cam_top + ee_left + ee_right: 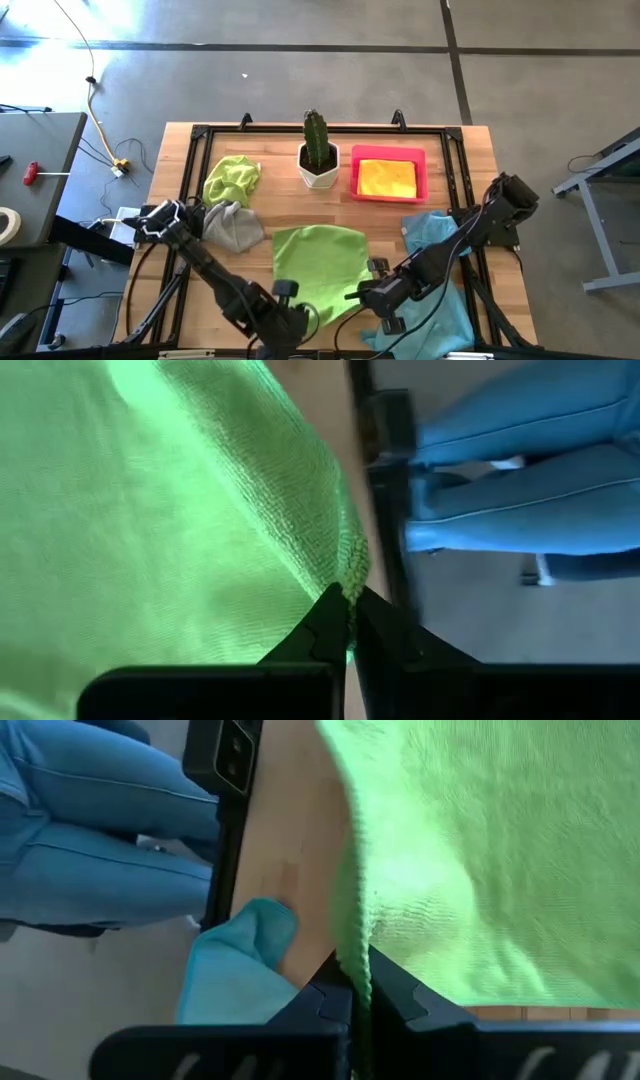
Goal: Fold microfiber towels
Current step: Fold the bottom green microfiber towel
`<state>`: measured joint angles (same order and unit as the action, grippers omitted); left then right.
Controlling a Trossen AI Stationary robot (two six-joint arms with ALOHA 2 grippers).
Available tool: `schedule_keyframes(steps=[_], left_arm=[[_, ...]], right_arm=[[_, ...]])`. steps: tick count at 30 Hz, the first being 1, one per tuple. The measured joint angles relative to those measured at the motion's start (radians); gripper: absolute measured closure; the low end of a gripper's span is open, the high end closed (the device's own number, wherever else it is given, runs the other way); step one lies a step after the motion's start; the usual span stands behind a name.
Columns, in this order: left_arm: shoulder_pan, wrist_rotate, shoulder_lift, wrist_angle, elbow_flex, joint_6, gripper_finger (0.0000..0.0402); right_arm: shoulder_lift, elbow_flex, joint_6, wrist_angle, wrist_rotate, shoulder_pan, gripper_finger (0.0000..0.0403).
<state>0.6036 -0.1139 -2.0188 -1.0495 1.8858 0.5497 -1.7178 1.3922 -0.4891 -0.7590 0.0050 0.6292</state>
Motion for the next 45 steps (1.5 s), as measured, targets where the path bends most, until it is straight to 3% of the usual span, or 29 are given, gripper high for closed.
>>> schedule_keyframes(steps=[9, 14, 20, 23, 27, 32, 38, 45], left_arm=[[-0.006, -0.113, -0.018, -0.159, 0.0, 0.121, 0.0401], [-0.064, -0.125, -0.018, -0.249, -0.004, 0.078, 0.0401], [-0.143, -0.118, -0.01, -0.265, -0.145, -0.004, 0.0401], [-0.167, -0.162, 0.01, -0.275, -0.216, -0.028, 0.0401], [-0.213, -0.225, 0.067, -0.232, -0.302, -0.05, 0.0401], [-0.286, -0.217, 0.156, -0.058, -0.461, -0.066, 0.0401], [-0.374, -0.124, 0.228, 0.227, -0.658, -0.083, 0.0401], [-0.431, -0.151, 0.277, 0.227, -0.692, -0.098, 0.0401]], right_arm=[[-0.075, 0.0, 0.111, -0.038, 0.042, -0.056, 0.0403], [-0.098, 0.0, 0.234, -0.044, 0.017, -0.138, 0.0403], [-0.098, 0.0, 0.363, -0.049, -0.017, -0.251, 0.0403], [-0.097, -0.017, 0.419, -0.021, -0.044, -0.305, 0.0403], [-0.094, -0.107, 0.444, 0.076, -0.101, -0.38, 0.0403], [-0.094, -0.195, 0.447, 0.159, -0.103, -0.454, 0.0403], [-0.093, -0.208, 0.485, 0.13, -0.091, -0.514, 0.0403], [-0.093, -0.188, 0.518, 0.001, -0.085, -0.552, 0.0403]])
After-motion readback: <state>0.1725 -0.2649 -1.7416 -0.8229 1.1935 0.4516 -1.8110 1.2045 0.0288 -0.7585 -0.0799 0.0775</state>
